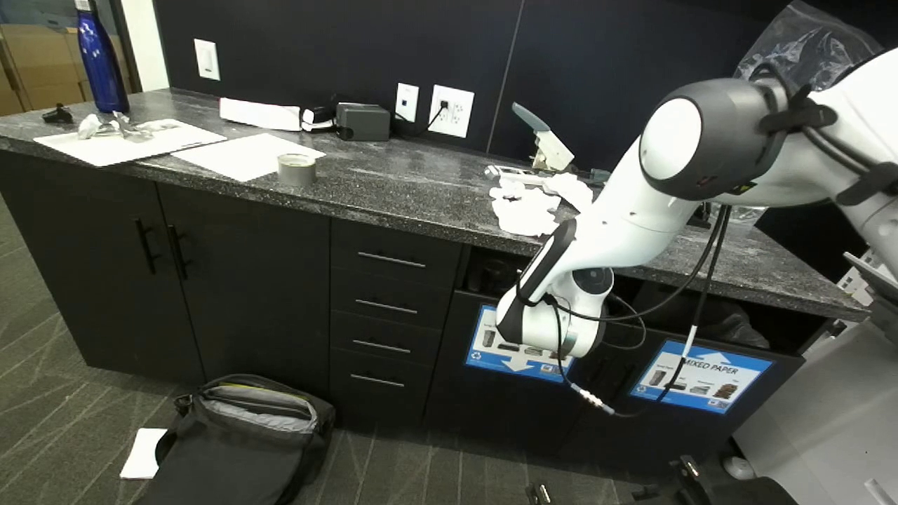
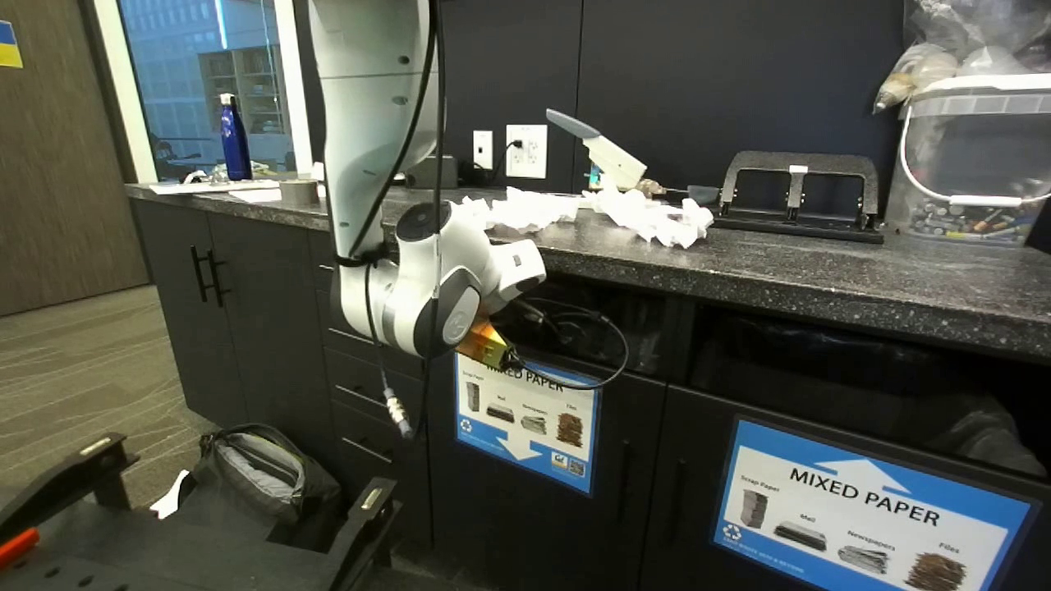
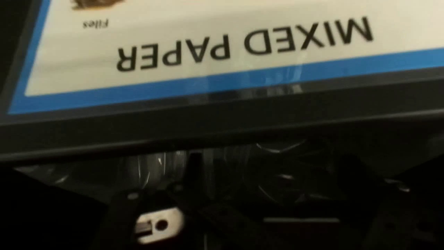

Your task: Put all the white pieces of paper in the left bin

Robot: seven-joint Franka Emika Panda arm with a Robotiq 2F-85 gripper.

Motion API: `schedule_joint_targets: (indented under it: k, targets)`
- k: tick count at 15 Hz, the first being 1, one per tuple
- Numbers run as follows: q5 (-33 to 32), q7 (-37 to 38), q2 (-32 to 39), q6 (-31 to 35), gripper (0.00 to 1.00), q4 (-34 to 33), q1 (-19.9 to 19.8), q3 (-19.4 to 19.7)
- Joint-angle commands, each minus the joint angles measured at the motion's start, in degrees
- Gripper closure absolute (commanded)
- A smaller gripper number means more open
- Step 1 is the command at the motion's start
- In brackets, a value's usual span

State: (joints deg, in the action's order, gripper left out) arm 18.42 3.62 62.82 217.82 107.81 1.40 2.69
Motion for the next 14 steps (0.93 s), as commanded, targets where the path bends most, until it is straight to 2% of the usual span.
schedule_joint_targets:
  k: [1, 2, 5, 7, 9, 10, 11, 12, 13, 14]
  targets:
    - [1.13, -1.73, -13.35, -10.08, 0.0, 13.85, 2.39, 0.48]
    - [-0.18, -1.31, -16.06, -13.07, 0.0, 16.51, 2.25, 0.27]
    - [0.06, -0.89, -25.06, -27.48, 0.0, 21.31, 5.5, 3.5]
    - [-0.72, 0.79, -30.91, -34.94, 0.0, 21.73, 9.24, 8.11]
    - [-3.55, 2.6, -35.37, -41.93, 0.0, 21.04, 13.88, 14.49]
    - [-6.29, 4.18, -36.96, -45.76, 0.0, 19.56, 16.06, 18.17]
    - [-6.71, 3.53, -38.38, -50.95, 0.0, 17.76, 20.29, 23.45]
    - [-14.89, 7.71, -39.64, -55.75, 0.0, 15.79, 19.09, 24.87]
    - [-19.49, 9.41, -40.73, -60.59, 0.0, 13.16, 18.73, 26.26]
    - [-23.12, 10.86, -41.82, -65.38, 0.0, 9.88, 16.71, 25.56]
